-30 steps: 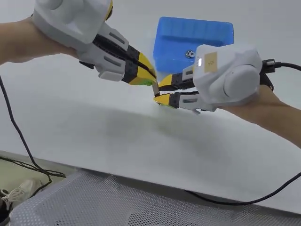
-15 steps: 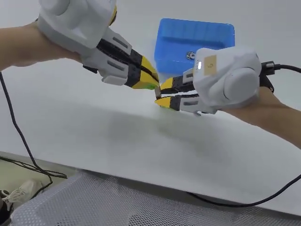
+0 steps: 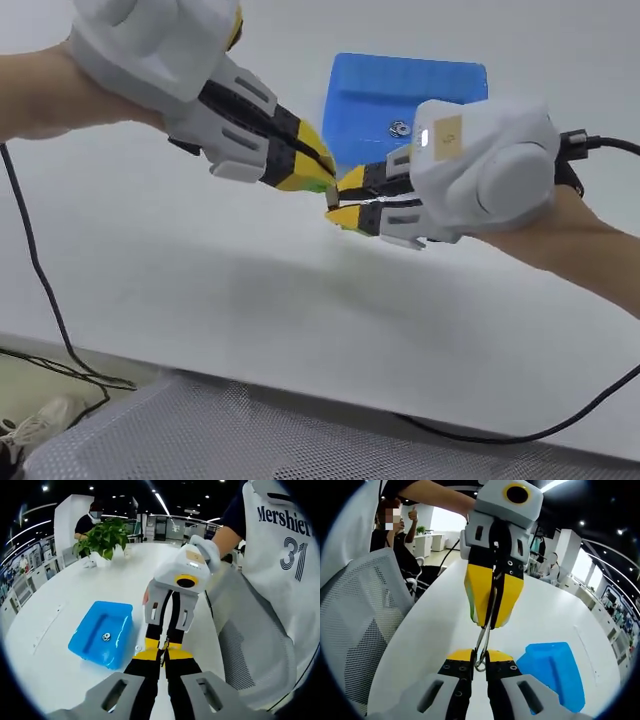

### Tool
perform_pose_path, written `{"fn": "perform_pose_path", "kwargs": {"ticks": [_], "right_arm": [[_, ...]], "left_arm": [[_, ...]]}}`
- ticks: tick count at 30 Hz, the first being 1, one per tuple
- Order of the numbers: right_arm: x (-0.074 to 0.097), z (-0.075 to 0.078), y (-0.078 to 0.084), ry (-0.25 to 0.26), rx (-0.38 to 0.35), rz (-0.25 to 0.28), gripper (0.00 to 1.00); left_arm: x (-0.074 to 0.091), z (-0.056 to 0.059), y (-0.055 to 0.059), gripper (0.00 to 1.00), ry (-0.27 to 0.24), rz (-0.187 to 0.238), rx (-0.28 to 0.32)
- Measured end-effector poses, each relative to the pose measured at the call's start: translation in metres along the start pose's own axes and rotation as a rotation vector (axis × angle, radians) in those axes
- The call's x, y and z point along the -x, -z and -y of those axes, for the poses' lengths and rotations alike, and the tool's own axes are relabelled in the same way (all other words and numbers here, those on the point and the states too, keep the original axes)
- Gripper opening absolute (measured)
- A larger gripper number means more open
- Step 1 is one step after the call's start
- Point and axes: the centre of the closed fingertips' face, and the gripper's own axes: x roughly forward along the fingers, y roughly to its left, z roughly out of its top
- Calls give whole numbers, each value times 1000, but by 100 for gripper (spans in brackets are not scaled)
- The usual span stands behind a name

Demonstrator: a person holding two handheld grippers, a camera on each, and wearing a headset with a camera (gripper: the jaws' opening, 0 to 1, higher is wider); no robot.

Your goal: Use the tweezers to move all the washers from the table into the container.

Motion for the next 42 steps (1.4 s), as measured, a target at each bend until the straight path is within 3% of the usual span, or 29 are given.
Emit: {"fn": "perform_pose_path", "kwargs": {"ticks": [5, 16, 26, 30, 34, 42], "right_arm": [[12, 13, -9, 37, 19, 11, 9], [42, 45, -15, 125, 40, 12, 9], [63, 85, -6, 209, 25, 5, 9], [65, 102, 4, 233, 15, -4, 9], [58, 113, 14, 234, 10, -16, 9], [35, 120, 41, 203, 8, -59, 10]], "left_arm": [[8, -8, -18, 7, -7, 11, -39], [7, -25, -54, 7, 10, -1, -142], [-3, -56, -80, 7, 29, -10, -213], [-10, -73, -81, 7, 22, 0, -214], [-16, -88, -76, 7, 16, -4, -193], [-32, -109, -49, 7, 3, -22, -149]]}}
